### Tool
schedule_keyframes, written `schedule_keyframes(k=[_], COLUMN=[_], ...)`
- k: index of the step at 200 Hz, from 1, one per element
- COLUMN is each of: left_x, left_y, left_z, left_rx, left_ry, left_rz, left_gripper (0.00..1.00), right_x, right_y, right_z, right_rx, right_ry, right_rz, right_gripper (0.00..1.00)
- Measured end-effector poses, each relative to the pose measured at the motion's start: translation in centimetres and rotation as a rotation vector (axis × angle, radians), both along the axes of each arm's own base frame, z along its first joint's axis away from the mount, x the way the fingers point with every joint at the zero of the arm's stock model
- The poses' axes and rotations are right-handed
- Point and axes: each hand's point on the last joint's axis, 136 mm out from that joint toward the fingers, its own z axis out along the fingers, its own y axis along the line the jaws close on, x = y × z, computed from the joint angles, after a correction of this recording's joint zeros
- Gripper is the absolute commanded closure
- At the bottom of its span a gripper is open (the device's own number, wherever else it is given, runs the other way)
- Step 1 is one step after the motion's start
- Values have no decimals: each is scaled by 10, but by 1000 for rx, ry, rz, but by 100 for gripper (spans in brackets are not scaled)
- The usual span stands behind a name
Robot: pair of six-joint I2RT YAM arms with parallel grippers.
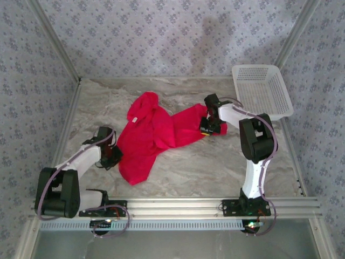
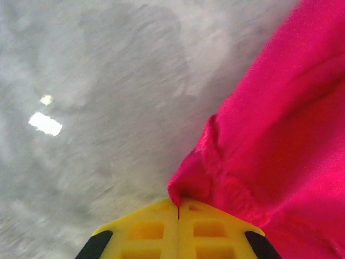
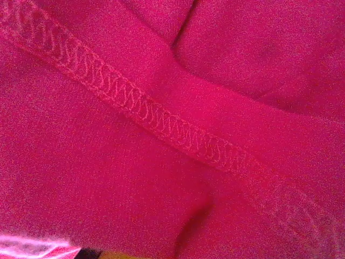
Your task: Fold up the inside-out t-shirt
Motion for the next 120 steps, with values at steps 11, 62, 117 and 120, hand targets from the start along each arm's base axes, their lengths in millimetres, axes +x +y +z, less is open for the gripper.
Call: schedule_keyframes(k=[11,62,117,120], left_x=[9,55,98,99], left_y=[-3,0,30,31], left_z=[4,60,193,200], left_rx=[-14,-35,-6,-2], left_ry=[-29,-180,-463,-478], left_rz=[-4,1,41,42], left_gripper=[100,100,100,100], right_x=[0,7,29,28], right_y=[0,-1,-6,-7], right_z=[1,71,237,245], right_rx=[-7,-17,56,59], right_ry=[3,-77,-399,-411], right_rz=[1,31,37,34], right_gripper=[100,100,100,100])
